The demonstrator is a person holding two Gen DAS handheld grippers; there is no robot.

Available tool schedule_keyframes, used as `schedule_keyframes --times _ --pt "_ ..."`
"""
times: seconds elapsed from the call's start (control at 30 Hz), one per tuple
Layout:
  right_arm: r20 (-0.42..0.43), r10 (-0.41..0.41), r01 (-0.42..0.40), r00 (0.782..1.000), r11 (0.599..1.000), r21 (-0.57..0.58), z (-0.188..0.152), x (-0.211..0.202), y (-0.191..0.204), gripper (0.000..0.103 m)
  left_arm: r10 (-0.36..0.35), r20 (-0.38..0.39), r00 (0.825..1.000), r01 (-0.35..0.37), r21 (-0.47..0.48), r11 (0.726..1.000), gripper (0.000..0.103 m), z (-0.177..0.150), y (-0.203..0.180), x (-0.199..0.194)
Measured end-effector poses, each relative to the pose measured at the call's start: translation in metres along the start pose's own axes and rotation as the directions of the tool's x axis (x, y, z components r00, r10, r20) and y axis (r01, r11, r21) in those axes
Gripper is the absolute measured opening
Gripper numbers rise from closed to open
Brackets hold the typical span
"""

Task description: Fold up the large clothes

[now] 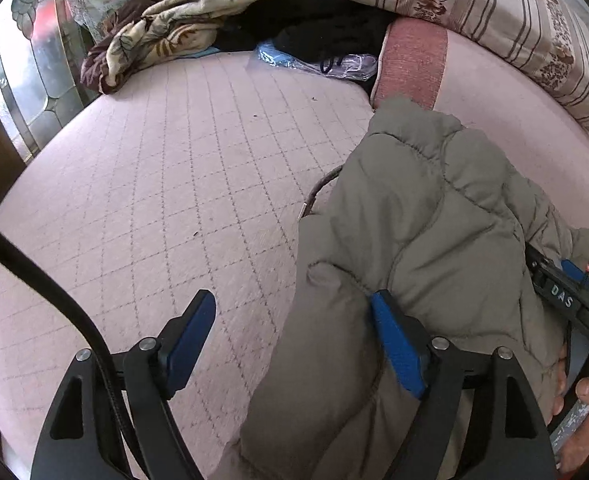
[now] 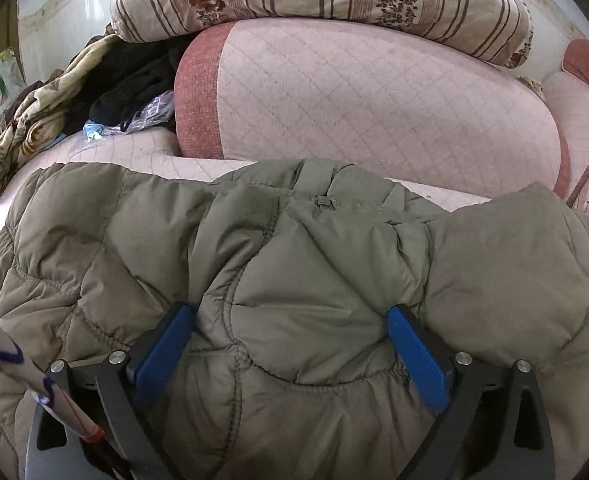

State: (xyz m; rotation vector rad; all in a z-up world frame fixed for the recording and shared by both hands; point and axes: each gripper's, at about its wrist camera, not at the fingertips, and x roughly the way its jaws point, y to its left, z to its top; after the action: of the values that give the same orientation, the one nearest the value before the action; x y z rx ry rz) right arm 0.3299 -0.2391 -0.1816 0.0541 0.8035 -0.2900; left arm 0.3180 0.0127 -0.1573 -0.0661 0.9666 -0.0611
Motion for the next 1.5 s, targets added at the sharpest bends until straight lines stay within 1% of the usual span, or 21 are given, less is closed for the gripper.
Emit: schedule_keyframes --times 0.07,0.1,0.13,0.2,0.27,0.33,0.4,0.5,0.53,0.63,0.67,0.73,0.83,0.93,1.03,1.1,1.17,1.27,1.33,1.43,1.5 --pt "-0.026 -0.016 0.016 1.0 1.0 -0.012 0.005 -0.008 0.001 0.099 0.009 0.0 1.0 -0.009 0.014 1.0 0.08 -0.003 -0.002 -0.013" --pt "-0.029 -0.009 0.009 1.0 1.0 -0.009 0.008 -0.018 -0.001 0.098 0.007 0.004 1.0 -0.007 0.019 1.0 0.08 -0.004 -0.002 -0.023" --pt "-0.01 0.007 -0.007 1.0 1.0 0.0 0.011 -0.032 -0.005 0.093 -0.003 0.015 1.0 0.003 0.023 1.0 0.08 -0.005 -0.002 -0.033" --pt "0.039 0.019 -0.02 0.999 1.0 0.018 0.014 -0.059 -0.015 0.09 -0.005 0.059 0.998 0.003 0.032 0.999 0.08 -0.007 -0.001 -0.055" --pt "0.077 0.003 -0.004 0.997 1.0 0.016 0.013 -0.081 -0.028 0.09 0.004 0.105 0.994 -0.01 0.057 0.998 0.08 -0.008 -0.007 -0.071" --pt "0.093 -0.045 0.045 0.995 0.999 0.003 0.011 -0.093 -0.046 0.09 -0.001 0.122 0.992 -0.011 0.099 0.995 0.08 -0.008 -0.018 -0.08" --pt "0.072 -0.103 0.103 0.992 0.995 0.001 0.007 -0.088 -0.065 0.089 -0.019 0.097 0.995 0.008 0.12 0.993 0.08 -0.008 -0.031 -0.078" --pt "0.01 -0.167 0.166 0.986 0.985 0.054 -0.002 -0.067 -0.099 0.083 -0.057 0.043 0.997 0.05 0.147 0.988 0.08 -0.01 -0.052 -0.061" --pt "-0.011 -0.177 0.177 0.984 0.981 0.077 -0.004 -0.06 -0.109 0.083 -0.05 0.024 0.998 0.046 0.159 0.986 0.08 -0.012 -0.06 -0.051" --pt "-0.055 -0.147 0.154 0.988 0.974 0.164 -0.015 -0.041 -0.144 0.083 -0.013 -0.036 0.999 0.019 0.166 0.986 0.08 -0.018 -0.073 -0.017" --pt "-0.058 -0.134 0.143 0.989 0.97 0.196 -0.016 -0.035 -0.153 0.084 -0.009 -0.034 0.999 0.014 0.161 0.987 0.081 -0.018 -0.073 -0.012" --pt "-0.061 -0.129 0.139 0.99 0.963 0.231 -0.015 -0.027 -0.164 0.086 -0.001 -0.001 1.0 0.001 0.16 0.987 0.083 -0.02 -0.075 -0.006" --pt "-0.075 -0.125 0.14 0.989 0.957 0.255 -0.012 -0.013 -0.173 0.087 0.008 0.03 1.0 -0.013 0.182 0.983 0.083 -0.021 -0.079 -0.004" --pt "-0.091 -0.123 0.143 0.988 0.955 0.259 -0.01 -0.004 -0.176 0.092 0.005 0.045 0.999 -0.013 0.181 0.983 0.084 -0.022 -0.08 -0.002" --pt "-0.127 -0.129 0.156 0.983 0.96 0.231 -0.003 0.001 -0.174 0.095 0.007 0.033 0.999 -0.013 0.17 0.985 0.084 -0.021 -0.079 -0.004" --pt "-0.129 -0.141 0.167 0.981 0.963 0.213 0.005 -0.015 -0.173 0.095 0.006 0.005 1.0 -0.006 0.159 0.987 0.084 -0.02 -0.075 -0.009" --pt "-0.087 -0.14 0.155 0.986 0.967 0.201 0.006 -0.042 -0.172 0.094 -0.018 -0.01 1.0 0.019 0.134 0.991 0.084 -0.019 -0.067 -0.019" --pt "-0.03 -0.105 0.108 0.994 0.976 0.187 -0.006 -0.088 -0.173 0.094 -0.024 0.006 1.0 0.023 0.112 0.993 0.084 -0.024 -0.05 -0.038" --pt "-0.017 -0.089 0.091 0.996 0.979 0.182 -0.024 -0.112 -0.175 0.094 0.02 0.023 1.0 -0.022 0.116 0.993 0.084 -0.03 -0.037 -0.048" --pt "0.003 -0.069 0.068 0.998 0.98 0.185 -0.071 -0.148 -0.182 0.094 0.062 0.036 0.997 -0.066 0.103 0.993 0.084 -0.04 -0.012 -0.056" --pt "-0.006 -0.073 0.072 0.997 0.979 0.192 -0.103 -0.159 -0.185 0.094 0.112 0.022 0.993 -0.114 0.093 0.989 0.084 -0.047 0.004 -0.052"
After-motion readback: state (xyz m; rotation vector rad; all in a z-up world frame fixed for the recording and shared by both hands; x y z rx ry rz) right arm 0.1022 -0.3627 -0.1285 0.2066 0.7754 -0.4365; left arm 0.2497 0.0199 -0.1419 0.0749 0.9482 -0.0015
